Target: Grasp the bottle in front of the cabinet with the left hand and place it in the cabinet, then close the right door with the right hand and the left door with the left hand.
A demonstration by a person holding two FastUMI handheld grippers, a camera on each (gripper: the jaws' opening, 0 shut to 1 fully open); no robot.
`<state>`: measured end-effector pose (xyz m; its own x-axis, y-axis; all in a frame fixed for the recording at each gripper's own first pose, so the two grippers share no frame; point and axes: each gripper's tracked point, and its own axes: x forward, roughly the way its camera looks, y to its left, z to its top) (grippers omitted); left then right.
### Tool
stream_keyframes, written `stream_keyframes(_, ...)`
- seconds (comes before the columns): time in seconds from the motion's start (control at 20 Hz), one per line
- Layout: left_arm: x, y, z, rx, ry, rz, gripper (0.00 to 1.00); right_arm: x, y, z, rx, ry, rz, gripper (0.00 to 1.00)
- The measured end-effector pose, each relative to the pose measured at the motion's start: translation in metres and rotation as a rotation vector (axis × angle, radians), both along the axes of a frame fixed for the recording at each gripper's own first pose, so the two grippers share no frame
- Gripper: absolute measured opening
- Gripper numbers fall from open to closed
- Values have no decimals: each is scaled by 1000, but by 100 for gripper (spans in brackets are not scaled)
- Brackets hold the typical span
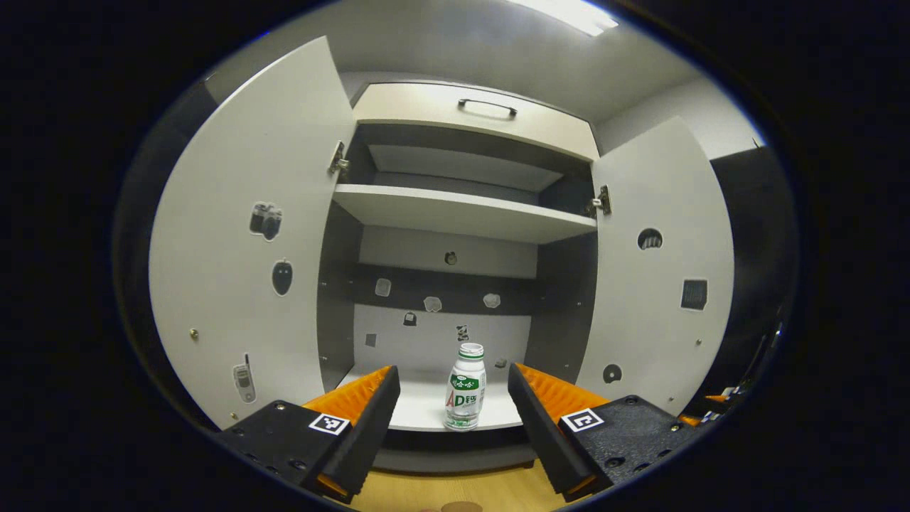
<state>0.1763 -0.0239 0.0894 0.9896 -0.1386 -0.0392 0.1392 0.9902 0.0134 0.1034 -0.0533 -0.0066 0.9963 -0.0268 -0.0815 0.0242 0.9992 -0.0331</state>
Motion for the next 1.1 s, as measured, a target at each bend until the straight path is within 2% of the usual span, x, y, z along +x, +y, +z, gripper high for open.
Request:
stream_keyframes(0.25,-39,50,41,75,-73,57,93,3,28,2,-3,-6,37,98)
stream_keyframes(0.45,-73,79,62,54,-93,75,93,7,44,9,16,-4,59,98)
stream_keyframes(0.55,-89,100,72,54,-108,101,93,9,44,10,-3,-11,44,98)
stream_keyframes(0.65,-101,118,78,66,-122,130,93,8,43,10,-8,-14,36,95)
stream_keyframes(0.7,-106,125,81,72,-127,141,93,8,44,10,-6,-12,38,89)
stream_keyframes(0.75,-111,133,84,76,-132,154,93,7,44,10,-6,-12,39,95)
stream_keyframes(0.8,-113,139,85,80,-135,165,93,7,45,10,-9,-11,41,89)
stream_keyframes(0.85,-117,144,85,81,-137,174,93,6,46,11,-14,-12,40,95)
stream_keyframes(1.1,-122,164,82,83,-139,214,93,2,54,10,-7,-20,26,95)
